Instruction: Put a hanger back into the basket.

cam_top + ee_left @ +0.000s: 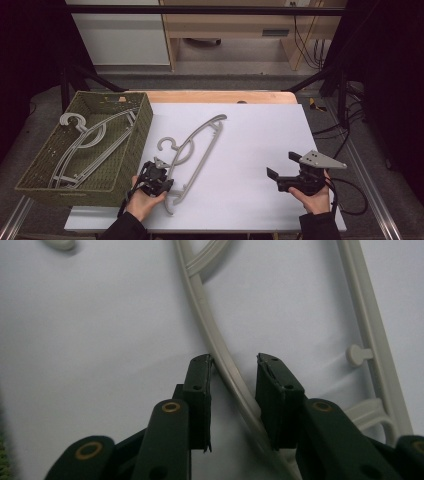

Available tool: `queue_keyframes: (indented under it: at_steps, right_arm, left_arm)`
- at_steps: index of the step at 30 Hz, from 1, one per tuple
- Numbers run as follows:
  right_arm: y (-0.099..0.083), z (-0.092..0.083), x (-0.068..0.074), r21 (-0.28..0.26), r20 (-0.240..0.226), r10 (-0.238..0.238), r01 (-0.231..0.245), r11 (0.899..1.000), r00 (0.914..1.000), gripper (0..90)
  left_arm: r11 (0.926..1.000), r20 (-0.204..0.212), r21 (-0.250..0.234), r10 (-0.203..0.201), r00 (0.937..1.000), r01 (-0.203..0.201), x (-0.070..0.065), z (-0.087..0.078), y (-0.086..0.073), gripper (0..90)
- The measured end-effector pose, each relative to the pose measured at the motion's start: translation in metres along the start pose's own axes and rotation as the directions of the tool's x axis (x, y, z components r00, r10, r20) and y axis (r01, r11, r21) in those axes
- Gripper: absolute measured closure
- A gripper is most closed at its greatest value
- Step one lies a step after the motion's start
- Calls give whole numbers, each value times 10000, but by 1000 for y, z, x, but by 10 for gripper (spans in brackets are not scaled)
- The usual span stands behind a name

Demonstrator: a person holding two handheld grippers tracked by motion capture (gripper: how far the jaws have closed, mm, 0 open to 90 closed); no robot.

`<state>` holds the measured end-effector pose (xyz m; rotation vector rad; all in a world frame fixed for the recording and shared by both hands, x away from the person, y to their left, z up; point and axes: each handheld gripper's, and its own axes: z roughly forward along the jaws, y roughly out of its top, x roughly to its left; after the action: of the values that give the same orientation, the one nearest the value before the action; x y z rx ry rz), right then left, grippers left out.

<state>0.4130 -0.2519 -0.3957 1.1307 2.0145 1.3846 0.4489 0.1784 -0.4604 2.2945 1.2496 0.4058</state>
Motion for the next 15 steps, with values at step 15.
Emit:
queue_keyframes:
  at_steps: [15]
  right_arm:
    - [0, -1, -2, -12, -18, 24, -24, 10000, 10000, 41]
  left_arm:
    - [9965, 617, -168, 834, 9946, -825, 5, 2, 3, 814]
